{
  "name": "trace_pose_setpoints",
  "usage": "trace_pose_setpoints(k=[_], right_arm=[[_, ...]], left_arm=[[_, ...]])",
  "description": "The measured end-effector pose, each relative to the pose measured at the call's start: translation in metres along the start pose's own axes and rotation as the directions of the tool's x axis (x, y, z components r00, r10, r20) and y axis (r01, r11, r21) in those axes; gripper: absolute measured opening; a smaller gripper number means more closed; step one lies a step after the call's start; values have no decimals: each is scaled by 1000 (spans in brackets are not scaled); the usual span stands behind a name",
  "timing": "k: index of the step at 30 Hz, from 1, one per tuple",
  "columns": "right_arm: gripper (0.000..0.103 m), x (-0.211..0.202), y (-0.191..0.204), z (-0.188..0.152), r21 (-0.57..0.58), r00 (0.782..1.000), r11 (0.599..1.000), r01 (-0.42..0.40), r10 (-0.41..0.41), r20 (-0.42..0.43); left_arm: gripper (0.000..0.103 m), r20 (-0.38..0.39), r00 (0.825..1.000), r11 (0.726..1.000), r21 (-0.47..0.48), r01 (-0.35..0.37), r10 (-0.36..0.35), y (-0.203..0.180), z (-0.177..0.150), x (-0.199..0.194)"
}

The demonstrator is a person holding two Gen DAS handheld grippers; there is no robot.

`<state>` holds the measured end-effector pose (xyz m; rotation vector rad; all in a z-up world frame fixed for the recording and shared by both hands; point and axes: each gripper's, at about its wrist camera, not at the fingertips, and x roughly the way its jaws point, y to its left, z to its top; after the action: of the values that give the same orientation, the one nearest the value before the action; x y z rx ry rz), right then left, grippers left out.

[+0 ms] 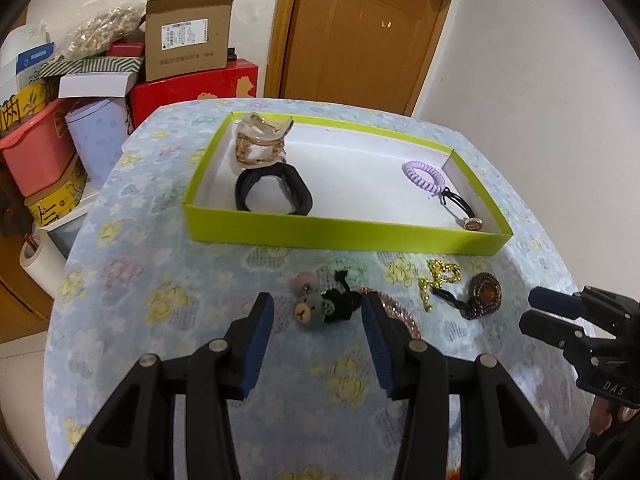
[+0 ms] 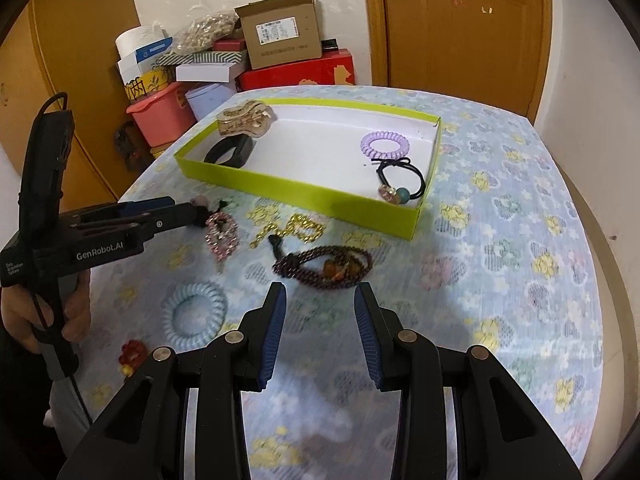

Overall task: Organize jewelry
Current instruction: 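Grasp the grey bear hair clip with the left tool while the right tool grasps the brown bead bracelet, then carry the bear clip over the tray with the left tool while the right tool carries the bracelet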

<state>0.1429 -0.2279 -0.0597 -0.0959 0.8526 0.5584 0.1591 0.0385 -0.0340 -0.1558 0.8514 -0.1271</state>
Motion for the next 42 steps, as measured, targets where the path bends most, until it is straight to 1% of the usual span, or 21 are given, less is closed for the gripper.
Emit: trace_pose_setpoints(k=[1, 2, 3, 9, 15, 17, 19, 20, 21, 22, 28, 30, 32, 34, 36, 39, 42], right_arm=[[37, 1, -1, 1, 0, 1000, 1000, 1, -1, 1], [41, 3, -3, 2, 3, 1000, 1000, 2, -2, -1], [45, 5, -5, 3, 6, 1000, 1000, 3, -3, -3], [46, 19, -14, 11, 26, 1000, 1000, -11, 12, -20], [46, 35, -21, 19, 65, 998, 998, -27, 30, -49], [46, 38, -22, 20, 73, 998, 997, -36, 40, -54], [43, 38, -20, 20, 62, 998, 998, -29, 32, -52], [35, 37, -19, 20, 55, 998, 998, -36, 38, -50], [23, 37, -17, 20, 49, 998, 998, -34, 37, -52], [20, 39, -15, 19, 36, 998, 999, -11, 13, -68], [17, 37, -14, 17, 24, 997, 1000, -6, 8, -73], [6, 35, -12, 17, 16, 998, 1000, -3, 4, -64], [6, 34, -11, 17, 15, 998, 1000, 5, -5, -60], [6, 34, -11, 15, 13, 998, 1000, 6, -5, -57], [6, 33, -11, 14, 13, 998, 1000, 2, -2, -57], [6, 31, -11, 12, 15, 998, 1000, -3, 4, -55], [6, 30, -13, 10, 20, 999, 1000, -6, 7, -54]], left_arm=[[42, -3, 1000, 1000, 3, 2, -2, -1, 0, 2], [36, -8, 1000, 1000, 7, 0, 0, -2, 1, 4], [33, -15, 1000, 1000, 10, -2, 2, -2, 0, 6], [29, -3, 1000, 1000, 19, 5, -5, -3, 0, 7], [16, 24, 1000, 1000, 19, 9, -10, -1, -1, 0], [9, 32, 999, 1000, 24, 8, -9, -1, 0, -2], [9, 30, 1000, 999, 31, 7, -8, -1, 1, -2], [9, 30, 1000, 999, 34, 8, -9, -2, 1, -2], [9, 29, 1000, 999, 36, 10, -11, -2, 2, -1], [9, 21, 1000, 999, 34, 20, -21, -1, 2, 0], [10, 10, 1000, 1000, 17, 17, -17, 1, 4, 4], [15, 2, 1000, 1000, 21, 13, -14, 1, 6, 5], [24, -4, 1000, 1000, 19, 8, -8, 1, 8, 7], [33, -35, 999, 1000, 6, 27, -27, 2, 9, 11], [35, -57, 998, 1000, -2, 30, -31, 2, 9, 17], [35, -47, 999, 1000, 6, 26, -25, -1, 7, 18], [33, -40, 999, 999, -6, 35, -35, -1, 6, 19]])
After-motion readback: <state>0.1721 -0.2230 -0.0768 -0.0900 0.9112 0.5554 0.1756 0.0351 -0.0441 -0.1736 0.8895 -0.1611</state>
